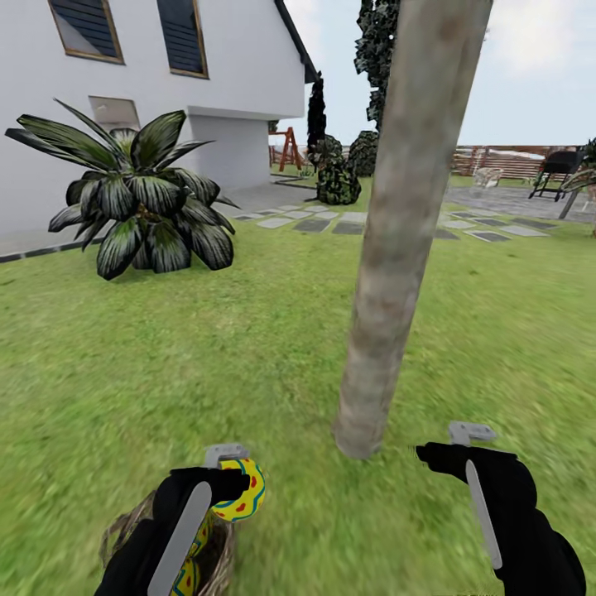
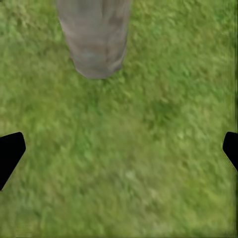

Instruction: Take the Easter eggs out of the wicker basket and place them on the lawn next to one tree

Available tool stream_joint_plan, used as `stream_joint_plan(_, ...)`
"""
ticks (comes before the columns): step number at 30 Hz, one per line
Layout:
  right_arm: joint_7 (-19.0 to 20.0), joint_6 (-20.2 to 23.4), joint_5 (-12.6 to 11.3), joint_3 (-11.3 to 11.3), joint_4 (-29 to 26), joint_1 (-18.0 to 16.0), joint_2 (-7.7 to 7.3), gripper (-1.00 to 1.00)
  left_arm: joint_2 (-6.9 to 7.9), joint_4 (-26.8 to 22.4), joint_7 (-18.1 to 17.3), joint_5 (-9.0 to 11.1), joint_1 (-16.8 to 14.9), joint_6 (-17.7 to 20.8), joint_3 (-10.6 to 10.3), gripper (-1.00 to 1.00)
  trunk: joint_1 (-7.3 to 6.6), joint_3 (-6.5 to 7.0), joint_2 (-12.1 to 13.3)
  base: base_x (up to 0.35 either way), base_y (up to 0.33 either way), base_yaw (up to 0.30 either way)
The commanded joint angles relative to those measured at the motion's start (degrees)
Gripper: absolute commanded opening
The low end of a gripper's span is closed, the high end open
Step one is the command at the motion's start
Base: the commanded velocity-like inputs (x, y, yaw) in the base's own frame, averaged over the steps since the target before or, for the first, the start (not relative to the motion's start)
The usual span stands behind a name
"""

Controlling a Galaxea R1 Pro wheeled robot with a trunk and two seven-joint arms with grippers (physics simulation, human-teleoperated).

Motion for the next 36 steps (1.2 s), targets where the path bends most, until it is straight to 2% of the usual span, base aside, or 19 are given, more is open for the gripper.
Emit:
stream_joint_plan(1,0.3,0.3,0.5,0.0,0.0,0.0,-0.01,1.0,-0.01,0.0,0.6,0.6,-0.1,0.2,0.0,-1.0,0.01,0.0,0.0,0.0,-0.296,-0.162)
stream_joint_plan(18,0.3,0.3,0.5,0.3,0.0,0.0,0.02,1.0,-0.01,0.5,0.9,0.4,-0.1,0.1,-0.1,-1.0,0.01,1.22,0.0,0.096,-0.3,-0.195)
stream_joint_plan(32,0.3,0.3,0.6,0.1,0.0,0.0,-0.08,1.0,-0.01,1.2,2.2,0.4,-0.1,-0.8,-0.5,-1.0,0.01,1.3,0.0,0.119,-0.299,-0.016)
stream_joint_plan(36,0.3,0.3,0.6,0.1,0.0,0.0,-0.07,1.0,-0.01,1.3,2.2,0.4,-0.1,-0.8,-0.5,-1.0,0.01,1.3,0.0,0.059,-0.125,0.0)
